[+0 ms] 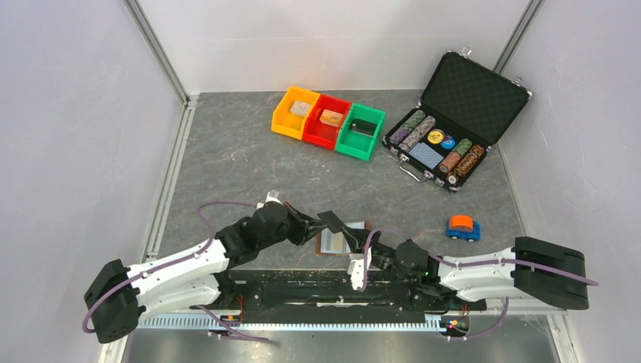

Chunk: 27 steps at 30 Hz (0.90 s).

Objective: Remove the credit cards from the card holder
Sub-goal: Place the credit card in the storage box.

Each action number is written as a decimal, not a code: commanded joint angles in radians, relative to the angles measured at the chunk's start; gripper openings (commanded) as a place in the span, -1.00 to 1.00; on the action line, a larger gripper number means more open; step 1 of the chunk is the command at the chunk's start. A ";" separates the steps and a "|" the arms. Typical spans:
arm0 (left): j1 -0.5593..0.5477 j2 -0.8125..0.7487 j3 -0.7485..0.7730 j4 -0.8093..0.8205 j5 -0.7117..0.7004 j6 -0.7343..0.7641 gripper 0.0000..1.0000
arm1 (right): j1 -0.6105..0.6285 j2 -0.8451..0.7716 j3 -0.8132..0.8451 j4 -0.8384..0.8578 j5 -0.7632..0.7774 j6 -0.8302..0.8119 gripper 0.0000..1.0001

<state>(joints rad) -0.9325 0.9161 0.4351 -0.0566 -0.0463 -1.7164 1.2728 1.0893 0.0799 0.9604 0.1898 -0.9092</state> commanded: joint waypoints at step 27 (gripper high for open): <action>0.003 -0.173 0.046 -0.027 -0.150 0.591 0.39 | -0.226 -0.280 0.051 -0.198 0.027 0.780 -1.00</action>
<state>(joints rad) -0.9306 0.7746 0.4427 -0.1085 -0.1825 -1.3560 1.1053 0.8597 0.1284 0.8204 0.3092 -0.3283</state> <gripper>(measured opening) 0.695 0.006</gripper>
